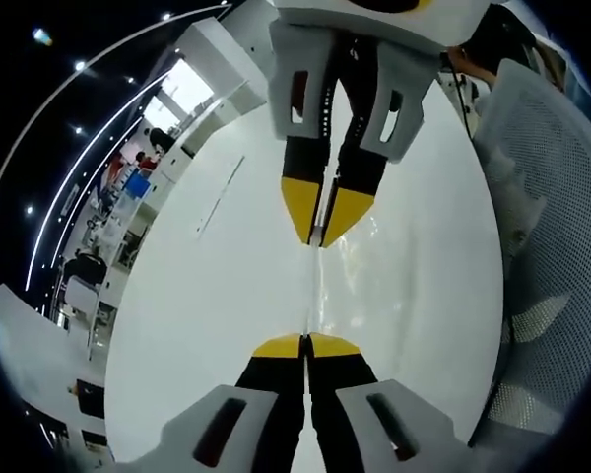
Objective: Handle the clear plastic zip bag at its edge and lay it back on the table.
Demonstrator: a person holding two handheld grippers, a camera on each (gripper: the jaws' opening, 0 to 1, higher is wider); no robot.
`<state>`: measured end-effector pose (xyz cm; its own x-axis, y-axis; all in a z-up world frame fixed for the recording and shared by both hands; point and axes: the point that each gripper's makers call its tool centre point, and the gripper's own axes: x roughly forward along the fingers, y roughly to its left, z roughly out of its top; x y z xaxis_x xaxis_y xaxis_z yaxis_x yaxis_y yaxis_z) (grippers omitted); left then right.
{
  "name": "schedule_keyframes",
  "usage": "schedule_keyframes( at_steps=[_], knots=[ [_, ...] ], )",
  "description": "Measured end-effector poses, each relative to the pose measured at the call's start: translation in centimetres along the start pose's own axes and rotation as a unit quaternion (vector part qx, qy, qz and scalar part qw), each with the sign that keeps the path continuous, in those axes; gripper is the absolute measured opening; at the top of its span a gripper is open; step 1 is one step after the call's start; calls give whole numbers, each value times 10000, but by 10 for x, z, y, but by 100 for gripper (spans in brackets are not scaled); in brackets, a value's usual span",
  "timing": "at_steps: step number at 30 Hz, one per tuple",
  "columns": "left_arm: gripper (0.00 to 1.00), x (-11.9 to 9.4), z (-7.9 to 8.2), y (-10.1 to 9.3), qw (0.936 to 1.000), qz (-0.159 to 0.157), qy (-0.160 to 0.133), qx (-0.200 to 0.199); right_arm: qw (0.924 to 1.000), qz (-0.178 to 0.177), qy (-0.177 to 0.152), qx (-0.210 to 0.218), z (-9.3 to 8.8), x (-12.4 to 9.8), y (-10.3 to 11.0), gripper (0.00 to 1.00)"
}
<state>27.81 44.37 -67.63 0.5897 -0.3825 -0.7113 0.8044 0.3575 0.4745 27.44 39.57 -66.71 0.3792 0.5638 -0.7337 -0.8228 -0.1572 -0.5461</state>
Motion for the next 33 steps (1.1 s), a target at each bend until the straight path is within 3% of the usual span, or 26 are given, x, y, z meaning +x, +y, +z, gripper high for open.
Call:
schedule_keyframes(
  at_steps=[33],
  knots=[
    [0, -5, -9, -2, 9999, -15, 145, -41, 9999, -12, 120, 47, -11, -4, 1, 0]
  ],
)
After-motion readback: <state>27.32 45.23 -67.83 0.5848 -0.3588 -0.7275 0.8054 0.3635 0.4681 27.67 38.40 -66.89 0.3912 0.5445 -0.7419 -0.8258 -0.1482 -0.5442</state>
